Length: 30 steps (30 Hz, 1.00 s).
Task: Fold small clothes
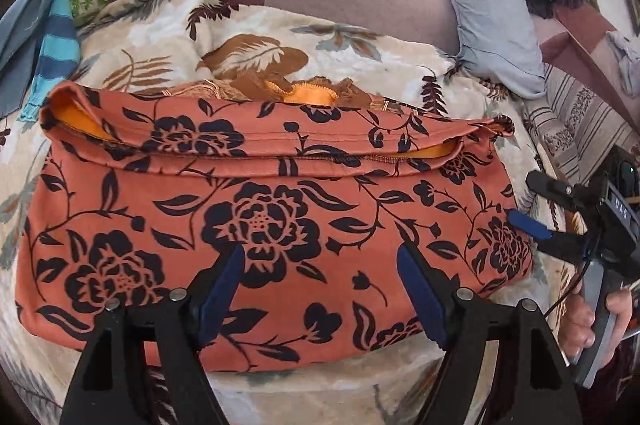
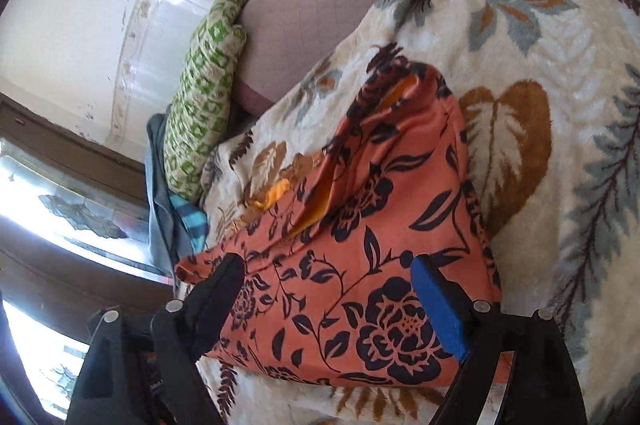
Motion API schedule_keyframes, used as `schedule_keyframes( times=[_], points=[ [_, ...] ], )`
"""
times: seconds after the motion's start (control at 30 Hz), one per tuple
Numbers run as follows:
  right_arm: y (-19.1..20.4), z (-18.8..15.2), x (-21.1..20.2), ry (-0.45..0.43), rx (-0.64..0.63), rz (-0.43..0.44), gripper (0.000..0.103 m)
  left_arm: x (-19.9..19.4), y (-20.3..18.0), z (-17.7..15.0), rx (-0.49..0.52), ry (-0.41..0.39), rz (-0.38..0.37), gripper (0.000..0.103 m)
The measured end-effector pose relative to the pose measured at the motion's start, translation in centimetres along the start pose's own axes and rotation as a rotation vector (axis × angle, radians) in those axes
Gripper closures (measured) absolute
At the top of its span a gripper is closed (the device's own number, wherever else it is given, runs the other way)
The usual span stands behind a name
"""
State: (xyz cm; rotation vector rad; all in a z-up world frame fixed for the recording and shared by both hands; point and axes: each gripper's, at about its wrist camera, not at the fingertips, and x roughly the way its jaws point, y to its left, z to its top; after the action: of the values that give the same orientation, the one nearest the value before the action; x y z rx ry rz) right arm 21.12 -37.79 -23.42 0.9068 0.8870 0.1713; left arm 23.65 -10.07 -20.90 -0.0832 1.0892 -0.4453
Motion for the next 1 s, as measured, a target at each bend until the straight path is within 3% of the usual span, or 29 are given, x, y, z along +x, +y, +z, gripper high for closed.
schedule_keyframes(
  times=[0.07, 0.2, 0.27, 0.47, 0.63, 0.77, 0.87, 1.0],
  points=[
    [-1.1, 0.2, 0.6, 0.029, 0.045, -0.003, 0.016, 1.3, -0.3, 1.0, -0.05, 0.013, 0.019, 0.024],
    [-3.6, 0.9, 1.3, 0.085, 0.199, 0.122, 0.017, 5.0, -1.0, 3.6, -0.093, 0.049, 0.076, 0.024],
    [-4.7, 1.0, 1.7, 0.125, 0.265, 0.143, 0.017, 6.7, -1.4, 5.3, -0.099, 0.048, 0.127, 0.022],
    [-7.3, 1.4, 2.2, 0.189, 0.393, 0.221, 0.017, 10.0, -2.3, 11.5, -0.117, -0.006, 0.19, 0.018],
    [-7.6, 1.8, 2.7, 0.237, 0.394, 0.248, 0.017, 10.0, -2.0, 15.3, -0.181, -0.066, 0.241, 0.018],
    [-7.7, 2.0, 3.3, 0.251, 0.409, 0.263, 0.017, 7.0, -3.4, 14.2, -0.111, -0.083, 0.18, 0.018],
    [-7.6, 2.0, 3.3, 0.256, 0.411, 0.262, 0.017, 4.7, -4.8, 10.9, 0.014, -0.056, 0.141, 0.018],
    [-7.4, 1.9, 3.3, 0.248, 0.406, 0.269, 0.017, 3.0, -5.6, 5.4, 0.083, 0.032, 0.069, 0.018]
  ],
)
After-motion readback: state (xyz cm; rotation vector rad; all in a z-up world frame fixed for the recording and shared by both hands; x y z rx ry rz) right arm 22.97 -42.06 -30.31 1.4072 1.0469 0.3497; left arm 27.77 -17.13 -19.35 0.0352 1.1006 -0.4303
